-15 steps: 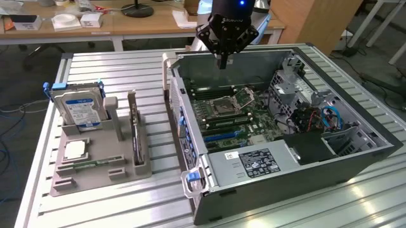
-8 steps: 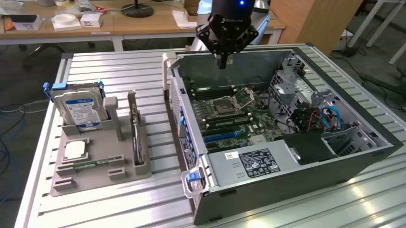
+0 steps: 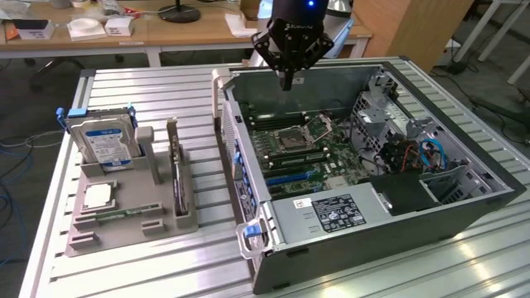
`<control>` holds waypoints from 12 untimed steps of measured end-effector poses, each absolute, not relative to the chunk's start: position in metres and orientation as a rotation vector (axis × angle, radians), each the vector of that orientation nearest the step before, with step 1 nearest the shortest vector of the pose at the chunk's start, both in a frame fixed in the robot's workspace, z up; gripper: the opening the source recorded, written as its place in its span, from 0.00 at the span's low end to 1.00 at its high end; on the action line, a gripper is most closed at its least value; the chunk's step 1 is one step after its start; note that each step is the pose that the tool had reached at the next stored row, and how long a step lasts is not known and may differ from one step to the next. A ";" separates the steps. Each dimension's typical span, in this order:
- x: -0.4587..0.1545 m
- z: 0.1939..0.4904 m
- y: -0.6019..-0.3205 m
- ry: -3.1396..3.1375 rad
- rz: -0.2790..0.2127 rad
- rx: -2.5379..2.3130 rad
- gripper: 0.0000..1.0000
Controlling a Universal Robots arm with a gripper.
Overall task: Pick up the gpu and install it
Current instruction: 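Reach for the gpu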
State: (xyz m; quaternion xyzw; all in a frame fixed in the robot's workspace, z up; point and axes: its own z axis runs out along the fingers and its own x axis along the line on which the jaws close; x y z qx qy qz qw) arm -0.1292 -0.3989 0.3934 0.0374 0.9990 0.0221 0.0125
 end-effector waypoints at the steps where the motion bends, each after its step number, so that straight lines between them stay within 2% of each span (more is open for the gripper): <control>1: -0.131 0.393 -0.399 3.114 0.069 0.117 0.10; 12: -0.142 0.393 -0.399 3.114 0.069 0.117 0.10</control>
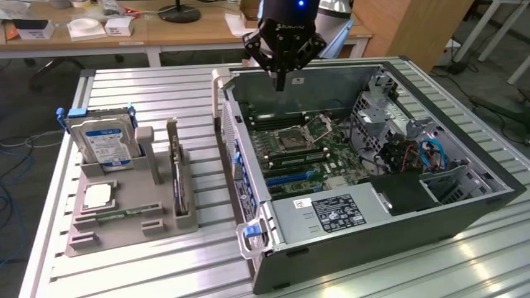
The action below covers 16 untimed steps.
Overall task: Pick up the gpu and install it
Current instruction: 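Reach for the gpu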
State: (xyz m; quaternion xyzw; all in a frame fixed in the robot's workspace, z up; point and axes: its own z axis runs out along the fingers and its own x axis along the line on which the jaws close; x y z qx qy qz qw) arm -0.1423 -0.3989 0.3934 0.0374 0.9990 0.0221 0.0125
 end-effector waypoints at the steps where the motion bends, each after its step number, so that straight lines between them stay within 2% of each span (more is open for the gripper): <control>1: -0.143 0.393 -0.399 3.114 0.069 0.117 0.10; 16: -0.157 0.393 -0.399 3.114 0.069 0.117 0.10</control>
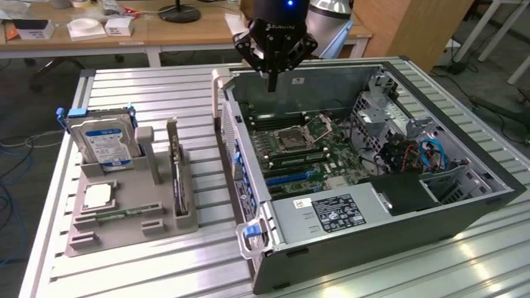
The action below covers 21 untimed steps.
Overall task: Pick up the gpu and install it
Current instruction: 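Reach for the gpu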
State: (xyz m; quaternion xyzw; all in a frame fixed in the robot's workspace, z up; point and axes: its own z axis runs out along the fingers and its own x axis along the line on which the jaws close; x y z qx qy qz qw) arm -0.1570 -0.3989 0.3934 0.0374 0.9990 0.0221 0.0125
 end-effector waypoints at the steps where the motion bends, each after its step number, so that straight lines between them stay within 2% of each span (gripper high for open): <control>1: -0.158 0.393 -0.399 3.114 0.069 0.117 0.10; 21: -0.178 0.393 -0.399 3.114 0.069 0.117 0.10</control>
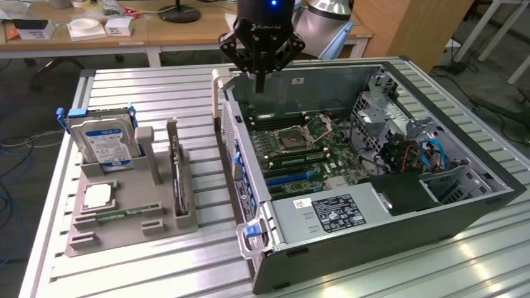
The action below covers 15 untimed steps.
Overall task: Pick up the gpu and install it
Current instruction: 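Reach for the gpu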
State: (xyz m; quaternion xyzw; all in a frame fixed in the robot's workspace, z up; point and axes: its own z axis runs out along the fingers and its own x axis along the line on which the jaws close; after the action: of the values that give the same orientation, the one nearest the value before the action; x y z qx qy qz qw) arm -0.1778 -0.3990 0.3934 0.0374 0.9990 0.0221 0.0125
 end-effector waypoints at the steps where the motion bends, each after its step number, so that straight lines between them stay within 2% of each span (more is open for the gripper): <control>1: -0.179 0.393 -0.399 3.114 0.069 0.117 0.10; 15: -0.192 0.393 -0.399 3.114 0.069 0.117 0.10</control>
State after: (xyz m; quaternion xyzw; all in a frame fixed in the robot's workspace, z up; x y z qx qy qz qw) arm -0.1920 -0.3990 0.3934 0.0374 0.9990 0.0221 0.0125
